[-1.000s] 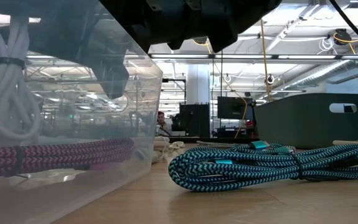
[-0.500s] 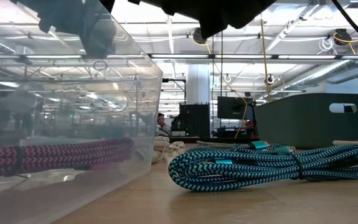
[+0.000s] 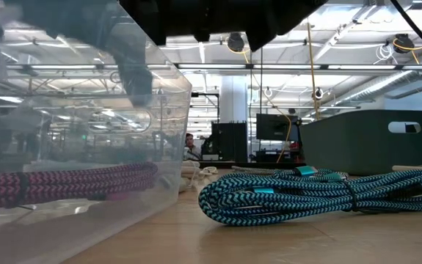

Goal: Pick & Place USB Port
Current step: Put the left white charger cable into the transparent cable

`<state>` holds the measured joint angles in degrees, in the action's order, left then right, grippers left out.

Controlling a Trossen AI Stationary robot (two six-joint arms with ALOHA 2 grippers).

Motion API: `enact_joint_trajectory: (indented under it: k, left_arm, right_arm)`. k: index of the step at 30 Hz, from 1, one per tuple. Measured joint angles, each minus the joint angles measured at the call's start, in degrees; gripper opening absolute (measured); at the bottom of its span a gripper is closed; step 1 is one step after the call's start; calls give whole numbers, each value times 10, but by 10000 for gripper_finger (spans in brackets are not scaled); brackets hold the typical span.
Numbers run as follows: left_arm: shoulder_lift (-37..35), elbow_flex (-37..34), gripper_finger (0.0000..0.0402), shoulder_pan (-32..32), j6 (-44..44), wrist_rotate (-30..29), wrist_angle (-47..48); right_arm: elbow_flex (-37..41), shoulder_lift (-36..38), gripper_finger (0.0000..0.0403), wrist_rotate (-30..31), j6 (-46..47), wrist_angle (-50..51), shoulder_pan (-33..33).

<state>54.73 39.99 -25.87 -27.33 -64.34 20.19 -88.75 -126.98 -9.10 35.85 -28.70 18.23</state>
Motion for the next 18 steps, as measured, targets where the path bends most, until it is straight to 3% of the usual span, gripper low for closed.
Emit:
enact_joint_trajectory:
  k: [18]
  left_arm:
    - [0, 0, 154, 11, -13, -2, 11]
  right_arm:
    - [0, 0, 12, -55, 22, 3, 10]
